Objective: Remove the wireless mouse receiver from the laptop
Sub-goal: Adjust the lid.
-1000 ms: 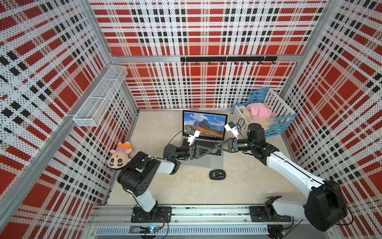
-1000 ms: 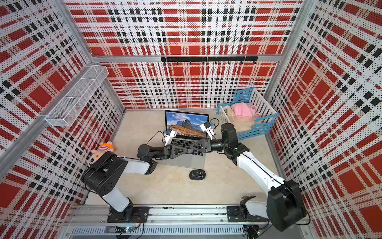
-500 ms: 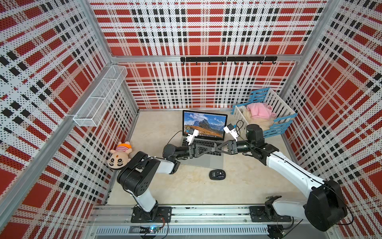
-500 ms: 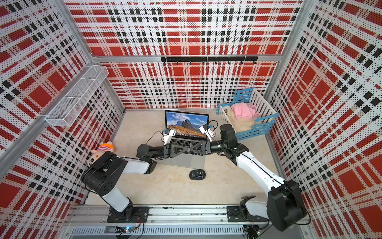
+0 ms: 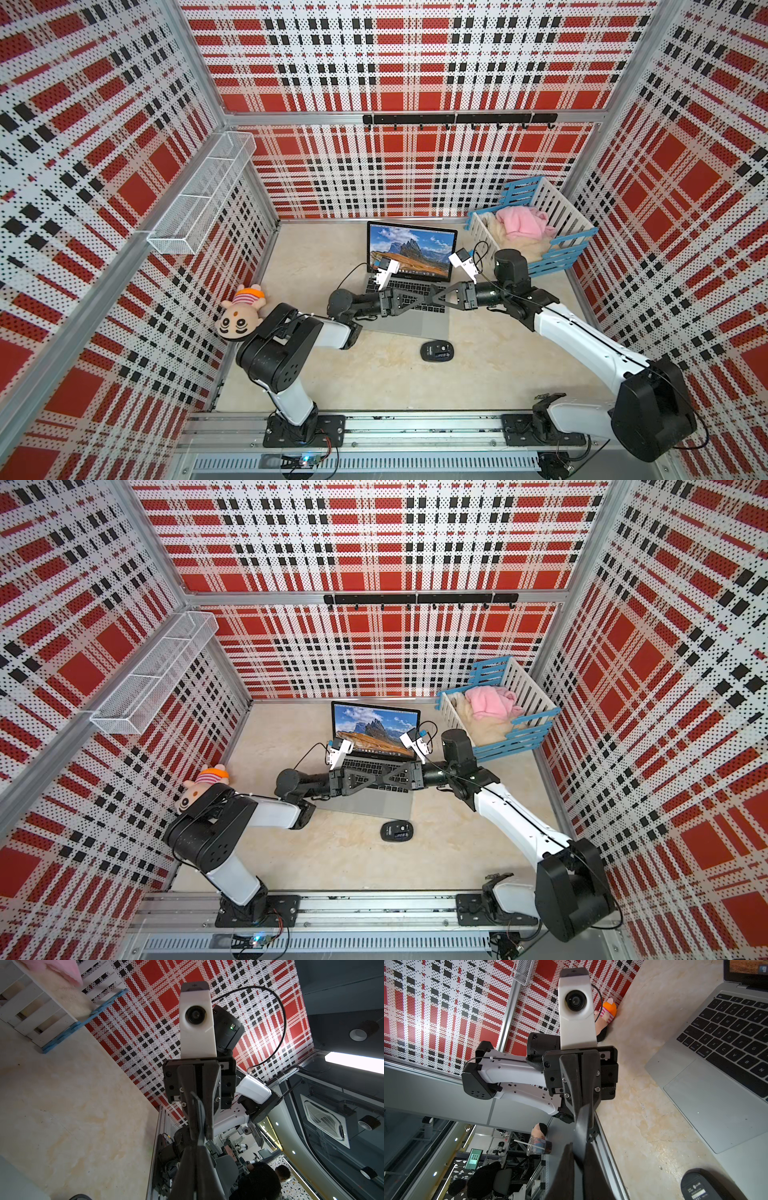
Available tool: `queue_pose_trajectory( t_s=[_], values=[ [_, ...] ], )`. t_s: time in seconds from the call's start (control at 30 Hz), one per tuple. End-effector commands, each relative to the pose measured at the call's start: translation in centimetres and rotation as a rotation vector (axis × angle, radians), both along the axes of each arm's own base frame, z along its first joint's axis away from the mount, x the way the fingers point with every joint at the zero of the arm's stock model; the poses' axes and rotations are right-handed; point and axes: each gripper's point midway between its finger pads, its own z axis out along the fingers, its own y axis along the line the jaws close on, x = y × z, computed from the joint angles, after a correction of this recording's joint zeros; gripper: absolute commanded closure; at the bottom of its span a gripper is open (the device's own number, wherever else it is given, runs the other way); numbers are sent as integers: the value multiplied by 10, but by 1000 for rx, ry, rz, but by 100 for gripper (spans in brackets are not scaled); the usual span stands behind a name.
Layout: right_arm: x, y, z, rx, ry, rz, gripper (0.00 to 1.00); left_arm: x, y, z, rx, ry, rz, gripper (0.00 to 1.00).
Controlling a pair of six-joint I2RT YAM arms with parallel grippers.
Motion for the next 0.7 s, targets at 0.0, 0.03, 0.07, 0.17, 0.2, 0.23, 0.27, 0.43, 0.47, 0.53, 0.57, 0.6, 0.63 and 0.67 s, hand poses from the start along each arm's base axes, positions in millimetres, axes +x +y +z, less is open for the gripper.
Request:
queue_pose_trajectory(
  t_s=[0.0,0.03,0.07,0.17,0.2,0.23,0.27,0.43,0.47,0.53,0.57,0.6,0.63,0.67],
  values=[
    [0,3,1,13,-23,10,99,-19,8,35,-125,-239,-4,90],
    [0,3,2,16,-26,11,99,-18,8,34,-123,-230,-1,83],
    [0,3,3,17,-30,12,100,-16,9,34,-123,-226,3,77],
    [-2,0,4,14,-40,14,100,-11,15,31,-120,-214,31,62],
    [-1,-2,4,15,-40,8,100,-9,17,29,-118,-208,45,56],
    [-1,-5,4,19,-42,3,100,-7,20,27,-116,-204,64,54],
    [0,-8,4,17,-42,-5,100,-4,23,24,-113,-200,83,52],
    [4,-32,-1,6,-25,-65,100,5,40,3,-83,-195,210,39],
    [2,-36,0,14,-23,-73,100,7,40,-5,-64,-185,229,36],
    [-4,-37,1,24,-27,-70,100,7,38,-17,-39,-164,241,36],
    [-7,-38,2,30,-28,-70,100,7,35,-23,-32,-156,240,35],
    [-10,-39,1,29,-32,-73,100,6,33,-27,-27,-150,236,35],
    [-12,-40,0,26,-30,-74,100,5,32,-29,-26,-148,231,35],
    [-13,-41,-3,17,-24,-81,100,3,29,-31,-26,-157,222,35]
  ],
)
